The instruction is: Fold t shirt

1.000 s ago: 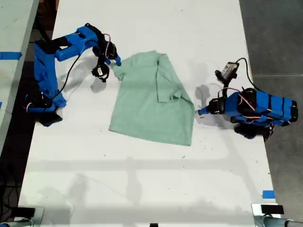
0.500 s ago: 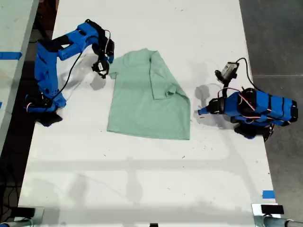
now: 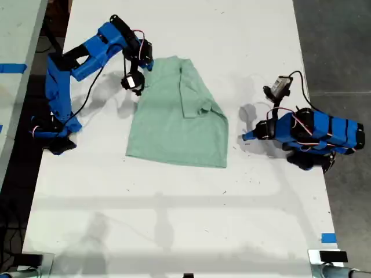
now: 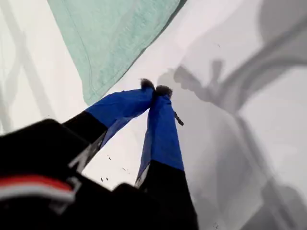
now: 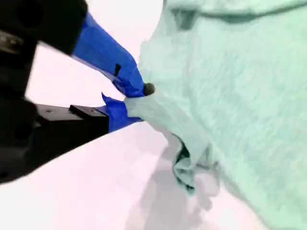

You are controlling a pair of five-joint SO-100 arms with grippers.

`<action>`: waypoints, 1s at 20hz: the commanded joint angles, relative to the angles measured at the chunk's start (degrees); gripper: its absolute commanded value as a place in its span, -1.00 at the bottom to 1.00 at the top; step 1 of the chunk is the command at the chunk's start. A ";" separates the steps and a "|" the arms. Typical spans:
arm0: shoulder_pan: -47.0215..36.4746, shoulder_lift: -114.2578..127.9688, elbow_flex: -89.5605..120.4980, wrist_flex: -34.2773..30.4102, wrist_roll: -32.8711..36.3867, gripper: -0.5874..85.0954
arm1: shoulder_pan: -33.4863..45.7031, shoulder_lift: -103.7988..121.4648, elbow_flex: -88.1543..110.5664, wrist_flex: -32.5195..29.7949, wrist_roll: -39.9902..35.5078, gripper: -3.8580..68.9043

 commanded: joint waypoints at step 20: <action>11.78 49.75 3.60 -0.79 -10.55 -0.99 | -0.09 0.44 3.34 -1.58 -1.05 -0.86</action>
